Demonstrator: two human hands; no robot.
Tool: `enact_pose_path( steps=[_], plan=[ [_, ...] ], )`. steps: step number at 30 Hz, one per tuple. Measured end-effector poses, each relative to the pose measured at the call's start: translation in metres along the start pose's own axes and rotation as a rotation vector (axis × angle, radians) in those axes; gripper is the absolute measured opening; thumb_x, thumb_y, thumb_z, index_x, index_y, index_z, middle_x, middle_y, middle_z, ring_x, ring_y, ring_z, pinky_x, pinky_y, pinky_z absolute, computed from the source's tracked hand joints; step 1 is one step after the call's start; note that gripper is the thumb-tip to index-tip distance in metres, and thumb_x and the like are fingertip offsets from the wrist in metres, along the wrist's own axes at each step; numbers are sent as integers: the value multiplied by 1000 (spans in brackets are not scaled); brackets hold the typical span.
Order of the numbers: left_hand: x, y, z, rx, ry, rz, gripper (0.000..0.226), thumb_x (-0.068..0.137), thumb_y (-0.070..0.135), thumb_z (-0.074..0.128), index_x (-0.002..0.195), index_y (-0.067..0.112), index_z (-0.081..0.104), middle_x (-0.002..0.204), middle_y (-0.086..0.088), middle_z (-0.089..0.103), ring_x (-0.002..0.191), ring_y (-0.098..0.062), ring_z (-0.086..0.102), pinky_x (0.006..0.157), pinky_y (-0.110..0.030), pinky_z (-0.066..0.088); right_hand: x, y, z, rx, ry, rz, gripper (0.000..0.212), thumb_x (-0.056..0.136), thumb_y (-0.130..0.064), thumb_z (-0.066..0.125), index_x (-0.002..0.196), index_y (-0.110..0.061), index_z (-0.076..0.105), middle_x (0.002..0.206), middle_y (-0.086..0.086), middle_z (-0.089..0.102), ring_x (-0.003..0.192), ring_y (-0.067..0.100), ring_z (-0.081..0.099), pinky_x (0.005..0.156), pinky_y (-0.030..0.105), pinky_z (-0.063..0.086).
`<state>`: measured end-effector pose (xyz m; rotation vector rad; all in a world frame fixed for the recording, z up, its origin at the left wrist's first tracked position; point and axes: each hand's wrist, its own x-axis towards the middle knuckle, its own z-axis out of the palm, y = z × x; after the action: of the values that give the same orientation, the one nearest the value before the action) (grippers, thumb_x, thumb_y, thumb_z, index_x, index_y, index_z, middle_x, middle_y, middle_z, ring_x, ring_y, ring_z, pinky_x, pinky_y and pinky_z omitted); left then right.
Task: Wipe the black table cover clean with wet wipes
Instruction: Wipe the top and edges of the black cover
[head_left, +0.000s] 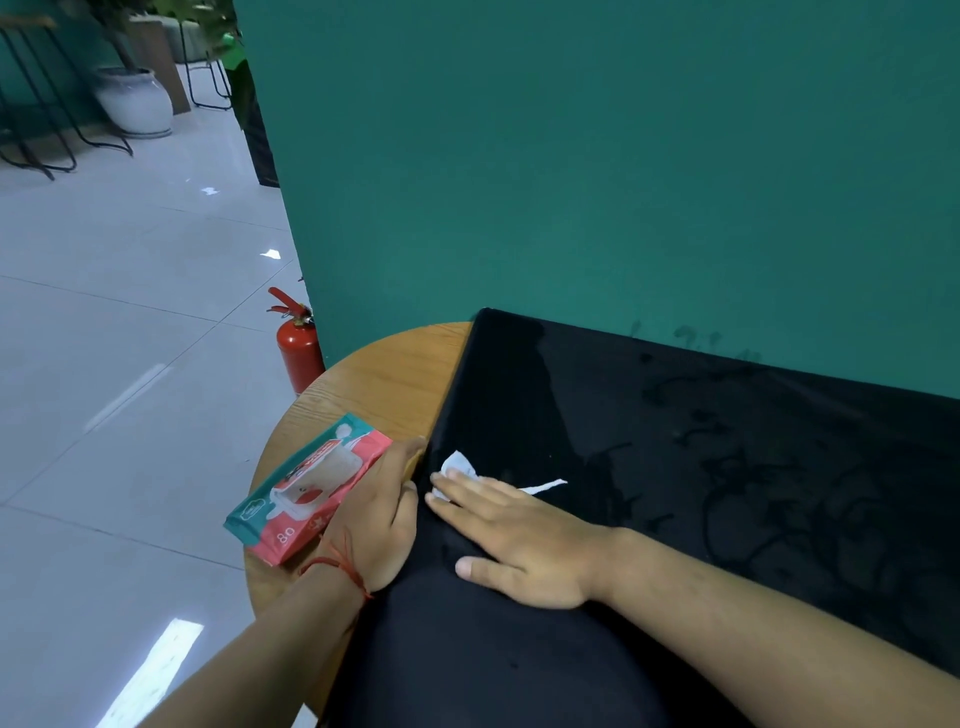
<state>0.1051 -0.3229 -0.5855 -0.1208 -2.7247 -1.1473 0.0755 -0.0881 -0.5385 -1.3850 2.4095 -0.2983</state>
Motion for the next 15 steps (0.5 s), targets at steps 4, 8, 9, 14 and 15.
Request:
enact_pose_path(
  steps=[4, 8, 9, 14, 15],
  plan=[
    [2, -2, 0, -26, -5, 15, 47, 103, 14, 42, 148, 28, 46, 140, 14, 55, 128, 0, 49, 108, -21, 38, -5, -8, 8, 59, 107, 10, 65, 113, -39, 42, 170, -25, 14, 178, -9, 5, 161, 2, -5, 132, 29, 1],
    [-1, -3, 0, -33, 21, 57, 37, 106, 32, 36, 133, 26, 61, 132, 13, 60, 126, -2, 52, 111, -33, 43, -5, -14, 11, 290, 523, 79, 45, 105, -10, 57, 147, -25, 56, 159, -16, 44, 149, 4, 40, 120, 28, 38],
    [0, -2, -2, -22, 13, 57, 37, 107, 38, 34, 128, 28, 64, 129, 14, 61, 125, -2, 52, 110, -34, 43, -7, -15, 11, 337, 631, 105, 43, 102, -4, 60, 140, -23, 61, 150, -15, 51, 142, 5, 48, 113, 25, 44],
    [22, 27, 3, 16, -73, -104, 46, 98, 70, 41, 112, 37, 69, 116, 18, 62, 116, -7, 54, 106, -39, 45, -14, -8, 9, 424, 899, 275, 41, 90, 5, 67, 120, -23, 69, 123, -14, 60, 117, 12, 62, 93, 19, 52],
    [27, 35, 7, 46, -89, -144, 45, 95, 70, 48, 115, 36, 70, 121, 15, 61, 120, -10, 54, 108, -40, 44, -14, -6, 10, 430, 897, 315, 40, 91, 2, 69, 121, -24, 68, 123, -17, 59, 118, 11, 61, 93, 19, 52]
  ],
)
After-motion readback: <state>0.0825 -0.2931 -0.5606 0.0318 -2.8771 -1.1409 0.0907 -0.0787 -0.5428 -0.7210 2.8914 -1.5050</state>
